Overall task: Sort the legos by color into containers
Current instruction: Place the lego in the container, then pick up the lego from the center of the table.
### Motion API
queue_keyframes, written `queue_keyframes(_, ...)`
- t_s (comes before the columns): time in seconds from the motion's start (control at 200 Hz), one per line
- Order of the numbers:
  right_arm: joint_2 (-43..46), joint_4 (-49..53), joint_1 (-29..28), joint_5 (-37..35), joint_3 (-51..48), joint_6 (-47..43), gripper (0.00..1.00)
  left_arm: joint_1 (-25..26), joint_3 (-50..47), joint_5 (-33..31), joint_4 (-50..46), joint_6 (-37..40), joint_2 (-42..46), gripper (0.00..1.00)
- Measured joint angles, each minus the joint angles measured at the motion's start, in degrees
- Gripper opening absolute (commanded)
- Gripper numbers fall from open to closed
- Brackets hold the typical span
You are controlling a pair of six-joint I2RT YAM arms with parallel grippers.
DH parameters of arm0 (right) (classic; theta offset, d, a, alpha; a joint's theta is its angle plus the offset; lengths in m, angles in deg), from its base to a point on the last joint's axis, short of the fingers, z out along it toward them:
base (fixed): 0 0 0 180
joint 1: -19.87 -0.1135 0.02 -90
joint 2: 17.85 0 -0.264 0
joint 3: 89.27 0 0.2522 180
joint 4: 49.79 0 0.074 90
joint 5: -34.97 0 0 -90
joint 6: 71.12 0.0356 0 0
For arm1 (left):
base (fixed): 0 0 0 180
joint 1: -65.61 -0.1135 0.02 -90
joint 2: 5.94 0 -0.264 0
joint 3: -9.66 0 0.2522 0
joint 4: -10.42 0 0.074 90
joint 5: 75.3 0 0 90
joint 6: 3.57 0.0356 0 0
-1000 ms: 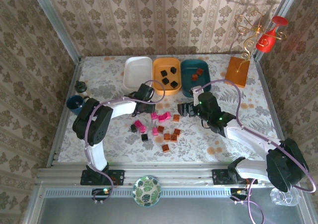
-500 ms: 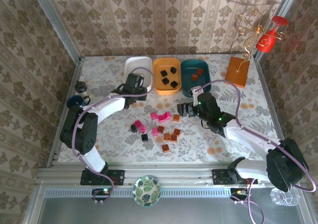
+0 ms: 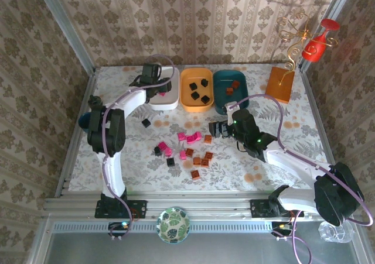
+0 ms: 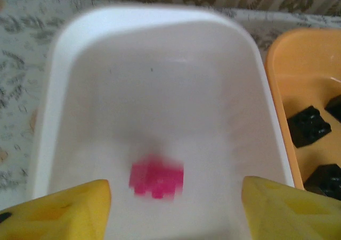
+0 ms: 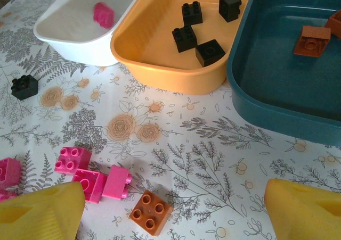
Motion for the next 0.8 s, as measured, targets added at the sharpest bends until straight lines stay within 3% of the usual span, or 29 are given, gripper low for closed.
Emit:
queue_keyframes(0.11, 0.0, 0.0, 0.0, -0.46, 0.0, -0.09, 0.89, 1.44, -7.43, 0.63, 1.7, -0.2, 5.14, 0.74)
queue_keyframes(0.4, -2.97, 0.04, -0.5, -0.98, 0.37, -0.96, 0.89, 9.68, -34.86, 1.4, 7.37, -0.66, 29.38, 0.75)
queue_keyframes(0.64, -11.06, 3.3, -3.28, -0.24, 5.62, -0.94, 0.83, 10.05, -49.64, 3.56, 6.78, -2.38, 40.46, 0.75)
queue_keyframes(0.8, -14.91, 7.87, -5.03, -0.17, 8.28, -1.27, 0.81, 10.16, -54.45, 3.89, 6.36, -3.39, 48.39, 0.76)
